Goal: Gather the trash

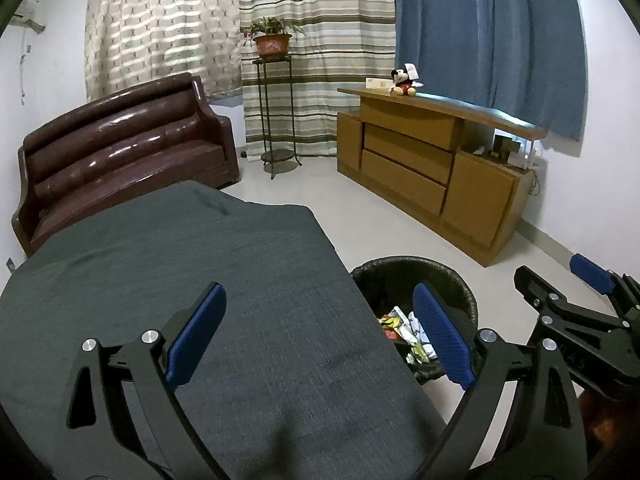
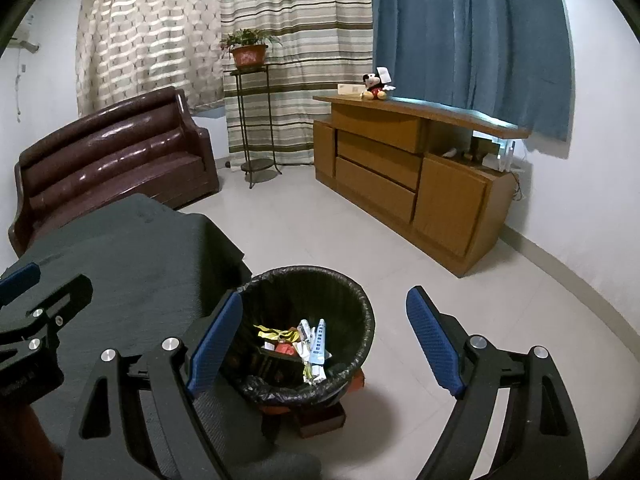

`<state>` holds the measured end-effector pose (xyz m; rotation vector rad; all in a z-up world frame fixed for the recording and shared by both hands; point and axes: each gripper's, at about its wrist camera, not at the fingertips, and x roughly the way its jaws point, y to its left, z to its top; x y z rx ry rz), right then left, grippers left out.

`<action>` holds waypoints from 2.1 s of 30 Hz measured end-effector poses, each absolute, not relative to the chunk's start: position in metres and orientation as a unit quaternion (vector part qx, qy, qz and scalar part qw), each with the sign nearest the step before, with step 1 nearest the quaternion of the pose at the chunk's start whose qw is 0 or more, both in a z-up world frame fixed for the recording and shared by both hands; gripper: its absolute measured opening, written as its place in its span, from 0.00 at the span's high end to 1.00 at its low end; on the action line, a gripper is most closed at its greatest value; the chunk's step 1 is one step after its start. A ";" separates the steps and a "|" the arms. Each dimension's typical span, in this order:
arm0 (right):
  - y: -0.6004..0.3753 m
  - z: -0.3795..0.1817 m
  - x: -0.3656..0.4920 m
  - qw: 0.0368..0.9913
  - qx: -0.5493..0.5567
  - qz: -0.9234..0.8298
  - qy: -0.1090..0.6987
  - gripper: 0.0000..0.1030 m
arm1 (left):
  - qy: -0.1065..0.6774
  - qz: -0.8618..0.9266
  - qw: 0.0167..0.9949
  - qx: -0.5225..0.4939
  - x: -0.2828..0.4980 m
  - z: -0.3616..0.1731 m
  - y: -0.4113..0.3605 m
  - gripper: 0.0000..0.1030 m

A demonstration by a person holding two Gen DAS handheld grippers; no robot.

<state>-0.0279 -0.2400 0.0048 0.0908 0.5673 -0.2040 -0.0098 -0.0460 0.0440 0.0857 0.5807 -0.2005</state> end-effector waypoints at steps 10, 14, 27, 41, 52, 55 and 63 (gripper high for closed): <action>-0.238 0.005 -0.031 0.954 0.044 -0.100 0.278 0.21 | 0.285 -0.099 0.952 0.042 -0.011 0.043 -0.044 0.11; -0.237 0.004 -0.031 0.954 0.045 -0.101 0.278 0.21 | 0.286 -0.099 0.952 0.041 -0.010 0.043 -0.045 0.11; -0.237 0.003 -0.032 0.954 0.045 -0.101 0.277 0.21 | 0.286 -0.099 0.952 0.041 -0.011 0.043 -0.045 0.11; -0.237 0.001 -0.032 0.954 0.044 -0.101 0.277 0.21 | 0.289 -0.100 0.951 0.039 -0.011 0.041 -0.044 0.11; -0.236 0.001 -0.033 0.955 0.044 -0.101 0.277 0.21 | 0.288 -0.100 0.951 0.041 -0.012 0.037 -0.045 0.11; -0.236 0.000 -0.033 0.954 0.044 -0.101 0.277 0.21 | 0.288 -0.102 0.951 0.042 -0.013 0.036 -0.047 0.11; -0.236 0.000 -0.033 0.955 0.044 -0.101 0.277 0.21 | 0.285 -0.104 0.952 0.048 -0.016 0.036 -0.051 0.11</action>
